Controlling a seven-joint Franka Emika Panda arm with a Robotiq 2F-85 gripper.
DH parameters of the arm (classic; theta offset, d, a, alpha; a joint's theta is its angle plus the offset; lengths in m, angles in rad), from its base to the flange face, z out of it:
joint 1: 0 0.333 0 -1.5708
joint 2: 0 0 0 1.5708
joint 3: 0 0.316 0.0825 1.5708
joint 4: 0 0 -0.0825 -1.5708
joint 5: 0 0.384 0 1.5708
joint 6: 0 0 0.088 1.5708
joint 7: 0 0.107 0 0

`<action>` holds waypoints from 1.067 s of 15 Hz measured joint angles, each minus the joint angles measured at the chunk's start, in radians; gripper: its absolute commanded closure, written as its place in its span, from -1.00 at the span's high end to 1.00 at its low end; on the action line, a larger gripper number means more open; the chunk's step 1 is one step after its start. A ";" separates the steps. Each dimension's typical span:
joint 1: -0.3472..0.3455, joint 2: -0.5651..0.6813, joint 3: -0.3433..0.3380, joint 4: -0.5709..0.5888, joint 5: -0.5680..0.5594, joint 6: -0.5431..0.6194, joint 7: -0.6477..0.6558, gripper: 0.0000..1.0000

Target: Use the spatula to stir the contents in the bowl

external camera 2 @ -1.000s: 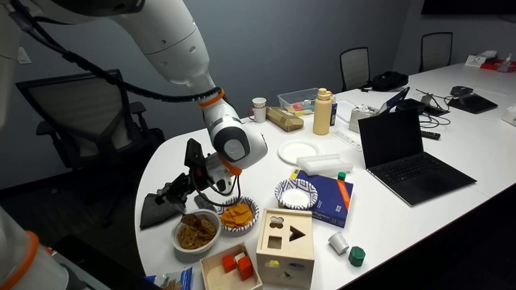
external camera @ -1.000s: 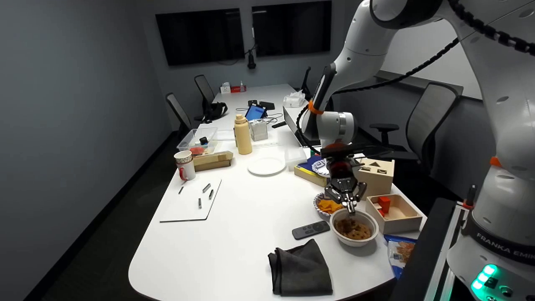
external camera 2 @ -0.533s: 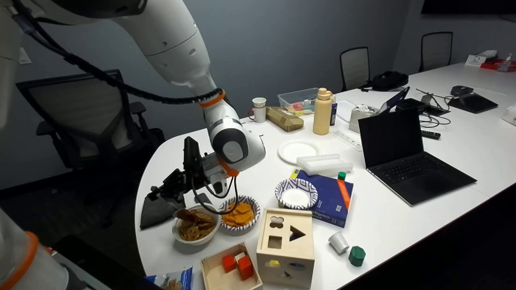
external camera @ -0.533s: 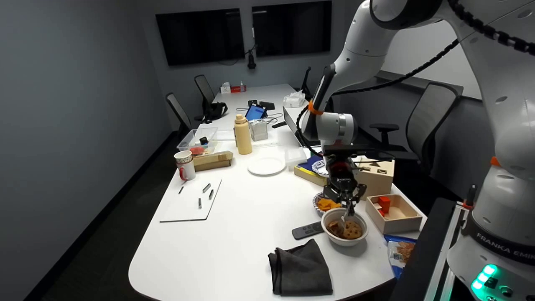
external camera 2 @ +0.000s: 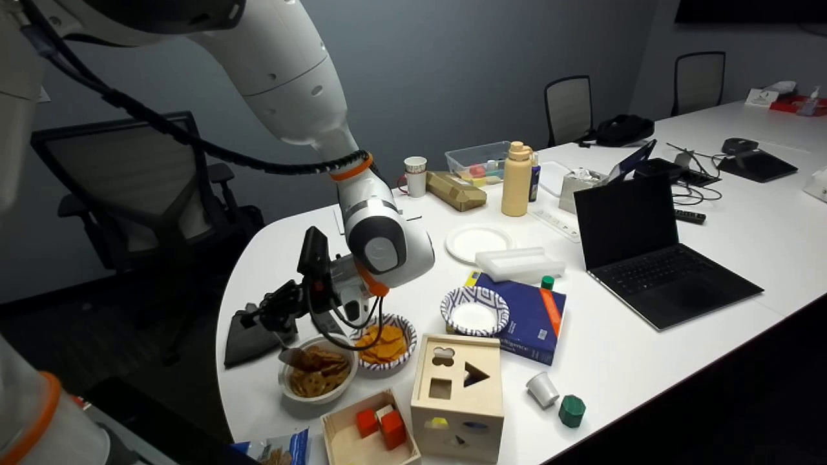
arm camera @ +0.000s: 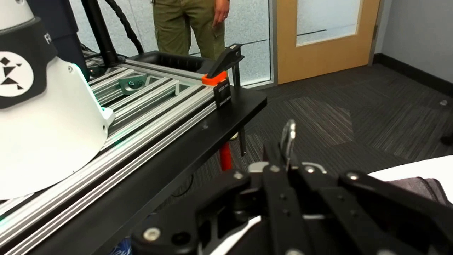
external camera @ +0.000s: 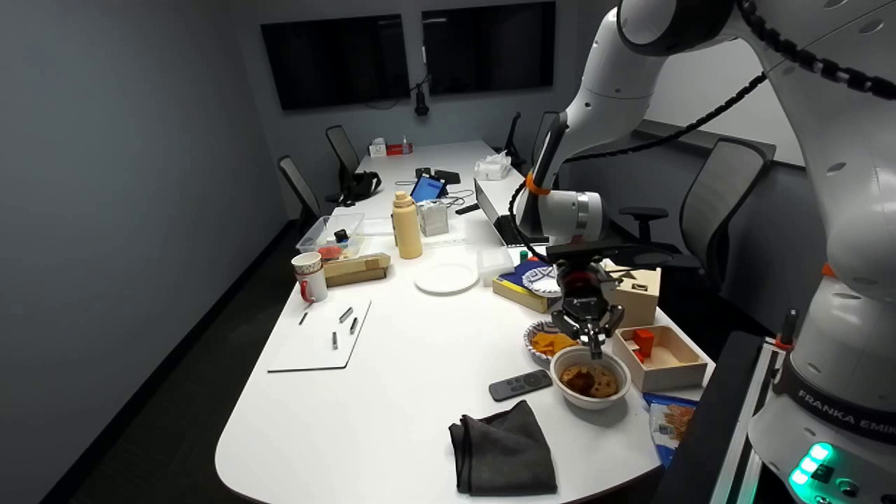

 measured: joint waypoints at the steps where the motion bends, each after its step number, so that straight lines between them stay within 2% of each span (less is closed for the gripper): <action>1: 0.001 0.000 -0.003 0.001 0.002 0.001 0.028 -0.98; 5: 0.019 -0.006 -0.008 0.003 0.003 0.031 0.131 -0.98; 9: 0.056 -0.017 -0.005 0.004 -0.002 0.073 0.154 -0.98; 12: 0.070 -0.030 0.009 0.004 -0.007 0.107 0.119 -0.98; 16: 0.066 -0.043 0.034 0.003 -0.003 0.132 -0.023 -0.98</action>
